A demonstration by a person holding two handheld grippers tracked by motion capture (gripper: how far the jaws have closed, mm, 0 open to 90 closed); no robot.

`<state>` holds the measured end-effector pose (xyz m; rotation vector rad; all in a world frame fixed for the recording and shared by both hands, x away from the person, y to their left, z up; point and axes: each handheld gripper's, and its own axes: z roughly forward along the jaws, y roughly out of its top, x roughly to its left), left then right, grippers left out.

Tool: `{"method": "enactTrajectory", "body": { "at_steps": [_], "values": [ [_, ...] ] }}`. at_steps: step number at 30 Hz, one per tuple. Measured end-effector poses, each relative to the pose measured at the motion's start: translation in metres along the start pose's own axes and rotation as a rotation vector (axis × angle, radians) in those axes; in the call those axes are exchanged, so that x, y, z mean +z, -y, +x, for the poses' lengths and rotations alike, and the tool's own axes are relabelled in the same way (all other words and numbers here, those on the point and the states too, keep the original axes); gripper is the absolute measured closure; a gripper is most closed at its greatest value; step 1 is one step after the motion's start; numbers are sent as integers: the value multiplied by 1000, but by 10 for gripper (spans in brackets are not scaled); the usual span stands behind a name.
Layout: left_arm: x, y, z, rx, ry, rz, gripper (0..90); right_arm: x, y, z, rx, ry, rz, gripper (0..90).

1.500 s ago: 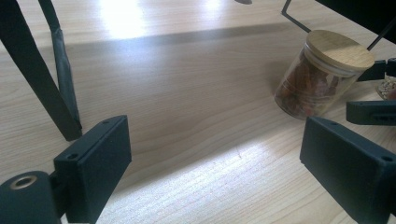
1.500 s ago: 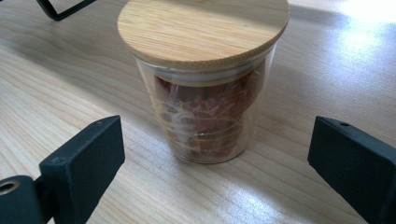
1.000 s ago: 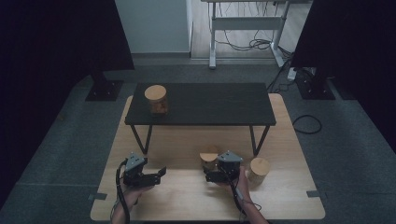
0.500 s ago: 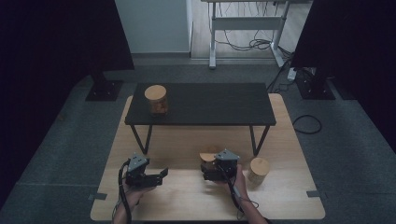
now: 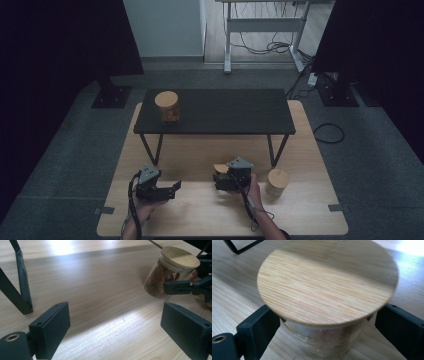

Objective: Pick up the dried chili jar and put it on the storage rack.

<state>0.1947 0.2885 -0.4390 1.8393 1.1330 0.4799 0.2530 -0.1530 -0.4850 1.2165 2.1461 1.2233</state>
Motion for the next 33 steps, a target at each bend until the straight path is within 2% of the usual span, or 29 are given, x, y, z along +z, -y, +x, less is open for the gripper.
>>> {"method": "enactTrajectory", "body": {
  "at_steps": [6, 18, 24, 27, 33],
  "values": [
    [0, 0, 0, 0, -1, 1, 85, 4, -3, -2, 9, -7, 1, 104],
    [1, 0, 0, 1, 0, 6, 86, 9, -7, -1, -8, -12, 13, 160],
    [1, 1, 1, -2, -2, 8, 87, 10, -7, -1, 2, -7, 5, 189],
    [2, 0, 1, -1, -4, 12, 88, 10, -7, -3, -3, -18, 2, 217],
    [3, 0, 0, 2, -4, 15, 90, 10, -4, 0, -13, -8, -9, 229]
  ]
}}
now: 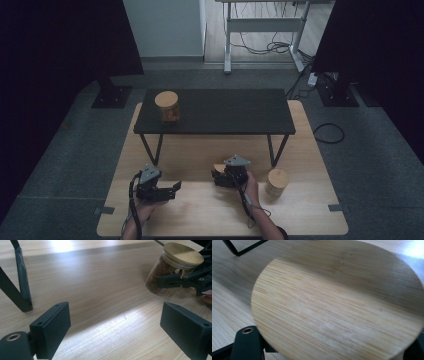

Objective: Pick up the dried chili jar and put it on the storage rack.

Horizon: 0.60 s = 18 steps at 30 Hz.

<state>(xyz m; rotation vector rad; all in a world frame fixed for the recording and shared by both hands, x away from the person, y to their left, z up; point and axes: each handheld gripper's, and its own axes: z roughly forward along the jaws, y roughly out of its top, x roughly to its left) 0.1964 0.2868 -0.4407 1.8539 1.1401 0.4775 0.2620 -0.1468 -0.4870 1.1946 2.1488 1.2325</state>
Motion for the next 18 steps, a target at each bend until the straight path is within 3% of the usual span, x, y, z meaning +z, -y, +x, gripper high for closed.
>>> {"method": "enactTrajectory", "body": {
  "at_steps": [18],
  "values": [
    [1, 0, 0, -1, -5, 6, 93, -4, 8, 3, -26, 3, -29, 238]
  ]
}}
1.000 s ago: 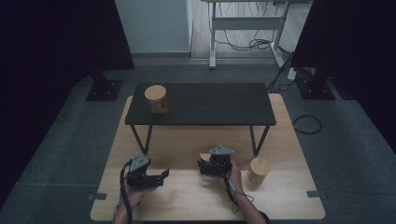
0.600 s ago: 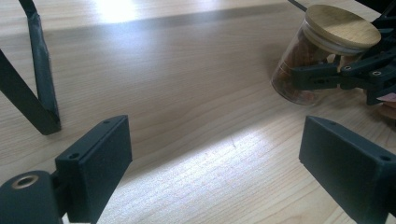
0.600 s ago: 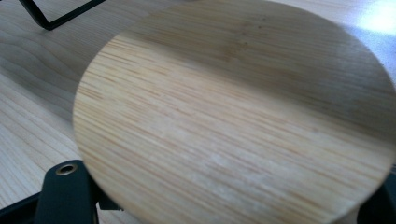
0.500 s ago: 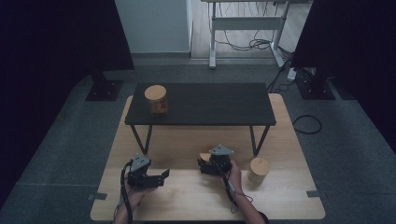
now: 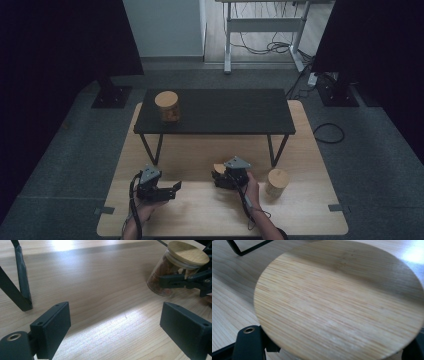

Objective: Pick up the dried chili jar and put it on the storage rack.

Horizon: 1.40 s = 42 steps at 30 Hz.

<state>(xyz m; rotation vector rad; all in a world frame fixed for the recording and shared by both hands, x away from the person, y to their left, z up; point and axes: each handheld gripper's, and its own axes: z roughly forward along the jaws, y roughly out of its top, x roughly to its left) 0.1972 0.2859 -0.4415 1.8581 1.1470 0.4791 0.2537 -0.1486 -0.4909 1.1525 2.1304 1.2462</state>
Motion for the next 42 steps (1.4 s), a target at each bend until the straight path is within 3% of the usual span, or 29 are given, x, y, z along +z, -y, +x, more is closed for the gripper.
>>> {"method": "enactTrajectory", "body": {
  "at_steps": [26, 42],
  "values": [
    [3, 0, -2, 5, 4, 9, 93, -19, 11, -3, 21, -7, -37, 239],
    [3, 0, -3, 6, 3, 10, 93, -29, 11, -1, 9, -7, -57, 239]
  ]
}}
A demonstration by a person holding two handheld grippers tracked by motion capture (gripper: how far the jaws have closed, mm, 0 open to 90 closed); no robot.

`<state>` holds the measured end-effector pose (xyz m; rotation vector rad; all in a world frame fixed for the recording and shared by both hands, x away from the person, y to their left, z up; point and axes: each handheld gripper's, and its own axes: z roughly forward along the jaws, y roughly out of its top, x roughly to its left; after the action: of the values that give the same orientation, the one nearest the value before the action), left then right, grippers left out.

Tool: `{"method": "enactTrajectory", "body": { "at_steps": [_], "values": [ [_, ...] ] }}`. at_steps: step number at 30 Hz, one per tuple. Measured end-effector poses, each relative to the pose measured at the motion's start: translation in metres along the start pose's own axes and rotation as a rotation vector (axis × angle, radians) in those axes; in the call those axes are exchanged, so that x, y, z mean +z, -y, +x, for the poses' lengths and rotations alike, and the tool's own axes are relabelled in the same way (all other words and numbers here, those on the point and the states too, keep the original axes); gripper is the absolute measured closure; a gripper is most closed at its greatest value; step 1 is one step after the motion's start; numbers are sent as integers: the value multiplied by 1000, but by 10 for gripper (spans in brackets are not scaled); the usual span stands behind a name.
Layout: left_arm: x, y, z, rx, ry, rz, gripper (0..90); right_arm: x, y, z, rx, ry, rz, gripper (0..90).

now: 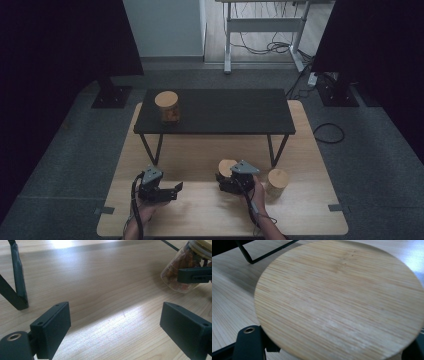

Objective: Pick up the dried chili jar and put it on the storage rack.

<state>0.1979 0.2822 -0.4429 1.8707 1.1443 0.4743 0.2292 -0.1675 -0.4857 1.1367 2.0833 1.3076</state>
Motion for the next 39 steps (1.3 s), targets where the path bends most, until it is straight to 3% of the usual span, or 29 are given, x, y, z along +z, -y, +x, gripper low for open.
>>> {"method": "enactTrajectory", "body": {
  "at_steps": [39],
  "values": [
    [-4, 0, -1, 4, -1, -13, 93, -15, -10, 6, -25, -24, -31, 240]
  ]
}}
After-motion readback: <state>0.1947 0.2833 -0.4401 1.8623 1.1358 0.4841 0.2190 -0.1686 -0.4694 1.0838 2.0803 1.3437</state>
